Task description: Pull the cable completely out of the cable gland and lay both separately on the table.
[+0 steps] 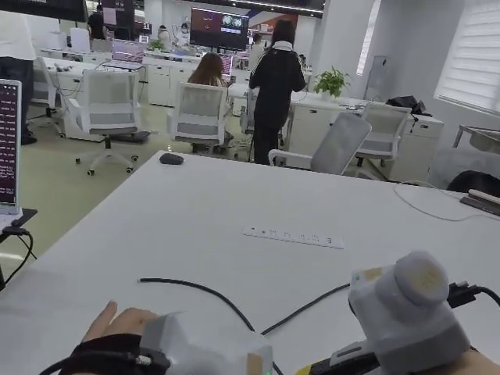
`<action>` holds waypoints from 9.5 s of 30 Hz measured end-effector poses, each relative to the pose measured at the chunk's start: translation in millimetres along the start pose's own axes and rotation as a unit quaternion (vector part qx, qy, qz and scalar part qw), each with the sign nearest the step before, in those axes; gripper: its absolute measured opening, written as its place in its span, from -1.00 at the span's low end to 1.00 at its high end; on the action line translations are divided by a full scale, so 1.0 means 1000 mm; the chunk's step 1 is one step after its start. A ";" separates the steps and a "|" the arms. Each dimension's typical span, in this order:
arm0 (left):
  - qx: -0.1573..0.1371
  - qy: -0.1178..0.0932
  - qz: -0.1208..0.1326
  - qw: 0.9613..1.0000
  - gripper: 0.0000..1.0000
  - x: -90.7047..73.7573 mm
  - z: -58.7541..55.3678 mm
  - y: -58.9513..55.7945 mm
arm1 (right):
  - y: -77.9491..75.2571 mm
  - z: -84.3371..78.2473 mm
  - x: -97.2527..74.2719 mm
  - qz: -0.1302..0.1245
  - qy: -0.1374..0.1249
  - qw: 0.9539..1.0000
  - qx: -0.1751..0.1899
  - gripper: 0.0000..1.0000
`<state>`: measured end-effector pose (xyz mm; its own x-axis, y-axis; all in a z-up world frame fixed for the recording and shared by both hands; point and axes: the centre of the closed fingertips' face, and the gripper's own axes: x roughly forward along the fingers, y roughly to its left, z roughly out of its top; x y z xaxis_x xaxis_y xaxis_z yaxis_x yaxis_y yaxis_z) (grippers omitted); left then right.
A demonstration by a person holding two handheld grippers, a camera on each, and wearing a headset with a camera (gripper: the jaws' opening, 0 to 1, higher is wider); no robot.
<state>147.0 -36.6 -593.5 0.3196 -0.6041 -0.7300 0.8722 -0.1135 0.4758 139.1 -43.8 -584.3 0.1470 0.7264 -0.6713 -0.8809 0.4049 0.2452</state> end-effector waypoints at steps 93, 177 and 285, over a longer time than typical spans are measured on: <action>-0.160 -0.030 -0.065 0.985 -0.67 -0.005 0.009 -0.007 | 0.007 0.003 0.014 -0.068 0.103 0.934 -0.335 -0.70; -0.179 -0.021 0.010 0.984 -0.68 -0.024 -0.016 0.005 | -0.085 -0.100 -0.060 -0.243 0.123 0.953 -0.133 -0.93; -0.161 0.019 0.000 0.987 -0.68 -0.021 -0.019 -0.004 | -0.049 -0.103 -0.047 -0.177 0.140 0.967 -0.119 -0.95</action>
<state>144.1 -8.1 -588.9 0.3273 -0.5742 -0.7505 0.9429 0.1471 0.2987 129.0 -154.8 -637.1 0.3604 0.3737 -0.8547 -0.8810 0.4374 -0.1803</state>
